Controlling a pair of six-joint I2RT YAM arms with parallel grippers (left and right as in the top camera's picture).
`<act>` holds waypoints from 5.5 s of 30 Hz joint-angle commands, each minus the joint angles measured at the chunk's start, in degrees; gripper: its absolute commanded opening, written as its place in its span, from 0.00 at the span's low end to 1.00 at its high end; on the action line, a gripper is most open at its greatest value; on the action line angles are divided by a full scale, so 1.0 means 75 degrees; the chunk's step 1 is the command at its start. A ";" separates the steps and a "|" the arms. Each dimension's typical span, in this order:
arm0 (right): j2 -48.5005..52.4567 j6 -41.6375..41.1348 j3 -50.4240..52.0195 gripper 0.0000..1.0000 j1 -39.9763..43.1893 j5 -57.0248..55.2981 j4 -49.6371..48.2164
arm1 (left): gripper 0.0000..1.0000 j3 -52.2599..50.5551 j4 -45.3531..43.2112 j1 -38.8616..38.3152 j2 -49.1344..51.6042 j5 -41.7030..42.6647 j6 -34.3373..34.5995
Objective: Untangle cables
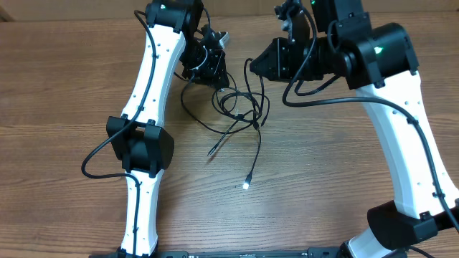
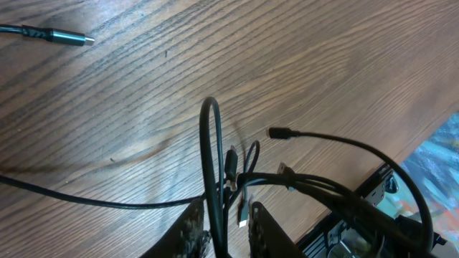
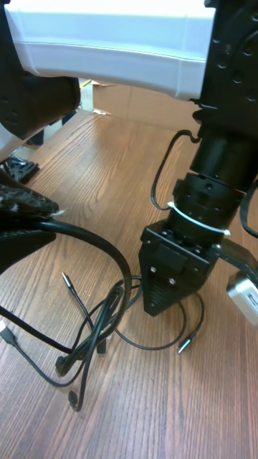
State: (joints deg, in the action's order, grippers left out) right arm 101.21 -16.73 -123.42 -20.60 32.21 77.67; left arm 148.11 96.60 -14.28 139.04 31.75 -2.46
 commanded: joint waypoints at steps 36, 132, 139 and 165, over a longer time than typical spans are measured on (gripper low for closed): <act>-0.0201 0.0070 -0.0213 0.04 0.0073 0.0154 -0.0175 | 0.37 -0.0102 -0.0484 -0.0300 0.0035 -0.0143 0.0388; -0.0192 -0.0140 -0.0210 0.04 0.0073 -0.0079 -0.0577 | 0.54 -0.0102 -0.0469 -0.0501 0.0047 -0.0256 0.0385; -0.0192 -0.0166 -0.0204 0.04 0.0073 -0.0079 -0.0574 | 0.55 -0.0102 -0.0469 -0.0504 0.0047 -0.0256 0.0385; -0.0192 -0.0163 -0.0204 0.04 0.0073 -0.0082 -0.0510 | 0.63 -0.0102 -0.0659 -0.0685 0.0047 -0.0312 0.0382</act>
State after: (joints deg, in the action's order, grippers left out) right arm 101.21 -18.00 -123.42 -20.25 31.88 74.15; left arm 147.98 91.70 -19.16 139.04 29.76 0.10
